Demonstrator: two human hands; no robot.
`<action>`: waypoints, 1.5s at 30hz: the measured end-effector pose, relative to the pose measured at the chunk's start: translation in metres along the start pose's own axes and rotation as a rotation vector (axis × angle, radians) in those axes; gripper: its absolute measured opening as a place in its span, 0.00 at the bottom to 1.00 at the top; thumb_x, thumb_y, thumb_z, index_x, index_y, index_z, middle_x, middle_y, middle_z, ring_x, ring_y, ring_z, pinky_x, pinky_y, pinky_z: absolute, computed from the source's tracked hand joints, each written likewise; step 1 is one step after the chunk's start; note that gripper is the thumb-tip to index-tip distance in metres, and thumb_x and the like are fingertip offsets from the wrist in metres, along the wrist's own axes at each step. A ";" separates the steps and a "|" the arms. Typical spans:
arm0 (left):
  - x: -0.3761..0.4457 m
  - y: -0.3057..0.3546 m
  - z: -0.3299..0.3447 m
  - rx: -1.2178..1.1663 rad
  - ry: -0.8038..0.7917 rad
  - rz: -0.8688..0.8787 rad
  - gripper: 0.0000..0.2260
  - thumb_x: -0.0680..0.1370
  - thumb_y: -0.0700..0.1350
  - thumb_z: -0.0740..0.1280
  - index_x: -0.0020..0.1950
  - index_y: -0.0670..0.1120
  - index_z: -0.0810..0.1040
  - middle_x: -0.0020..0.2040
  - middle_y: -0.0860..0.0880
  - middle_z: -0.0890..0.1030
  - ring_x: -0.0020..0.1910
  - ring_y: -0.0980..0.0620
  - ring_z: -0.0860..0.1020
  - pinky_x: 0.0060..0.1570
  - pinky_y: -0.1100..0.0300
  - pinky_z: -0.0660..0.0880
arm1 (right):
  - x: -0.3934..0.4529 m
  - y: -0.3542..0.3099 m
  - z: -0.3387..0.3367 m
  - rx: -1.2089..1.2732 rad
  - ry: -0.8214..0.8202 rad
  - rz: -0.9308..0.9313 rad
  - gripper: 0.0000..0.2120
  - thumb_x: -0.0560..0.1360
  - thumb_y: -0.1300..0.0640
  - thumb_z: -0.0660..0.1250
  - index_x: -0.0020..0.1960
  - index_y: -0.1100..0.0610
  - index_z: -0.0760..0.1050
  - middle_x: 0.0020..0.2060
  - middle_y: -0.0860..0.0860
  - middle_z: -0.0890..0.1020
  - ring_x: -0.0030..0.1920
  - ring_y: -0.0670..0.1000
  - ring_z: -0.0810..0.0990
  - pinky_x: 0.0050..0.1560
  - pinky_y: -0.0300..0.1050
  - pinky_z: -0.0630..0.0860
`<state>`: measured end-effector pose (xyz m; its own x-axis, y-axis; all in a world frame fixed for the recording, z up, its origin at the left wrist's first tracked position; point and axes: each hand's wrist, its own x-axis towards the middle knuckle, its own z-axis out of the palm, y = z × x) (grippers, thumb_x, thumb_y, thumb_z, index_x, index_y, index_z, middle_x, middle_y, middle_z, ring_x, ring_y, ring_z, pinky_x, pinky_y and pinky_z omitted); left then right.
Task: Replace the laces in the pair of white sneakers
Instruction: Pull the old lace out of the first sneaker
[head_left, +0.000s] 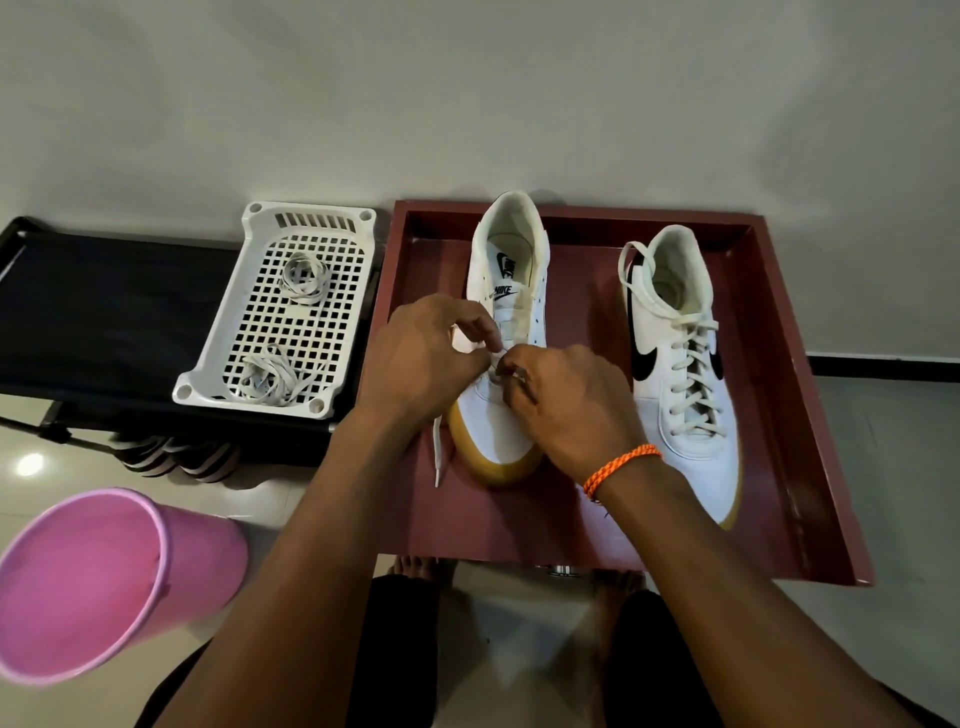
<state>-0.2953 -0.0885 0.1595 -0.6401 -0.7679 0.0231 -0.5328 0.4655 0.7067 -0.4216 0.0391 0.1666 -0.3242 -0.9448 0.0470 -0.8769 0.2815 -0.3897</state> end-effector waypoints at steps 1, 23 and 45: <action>0.000 0.000 0.001 0.013 -0.002 0.006 0.09 0.73 0.45 0.76 0.45 0.60 0.87 0.47 0.61 0.83 0.39 0.65 0.77 0.38 0.59 0.73 | 0.001 0.001 -0.001 -0.010 0.013 -0.004 0.12 0.82 0.47 0.63 0.60 0.46 0.82 0.45 0.54 0.84 0.47 0.62 0.82 0.39 0.49 0.69; 0.002 0.000 0.003 -0.052 0.016 0.013 0.21 0.72 0.42 0.77 0.59 0.64 0.87 0.54 0.59 0.84 0.45 0.56 0.82 0.47 0.47 0.81 | 0.002 -0.002 -0.005 -0.033 0.051 0.011 0.09 0.80 0.48 0.65 0.54 0.48 0.82 0.43 0.52 0.84 0.45 0.60 0.82 0.38 0.49 0.72; 0.005 -0.002 0.004 -0.162 -0.007 -0.043 0.23 0.68 0.36 0.77 0.55 0.61 0.89 0.40 0.69 0.82 0.35 0.40 0.79 0.35 0.43 0.79 | 0.007 0.012 -0.012 0.108 0.122 0.064 0.06 0.78 0.50 0.69 0.49 0.50 0.82 0.35 0.49 0.82 0.40 0.56 0.82 0.39 0.50 0.77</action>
<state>-0.2992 -0.0916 0.1555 -0.6226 -0.7824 -0.0143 -0.4642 0.3546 0.8116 -0.4388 0.0377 0.1732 -0.4247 -0.8963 0.1278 -0.8119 0.3146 -0.4918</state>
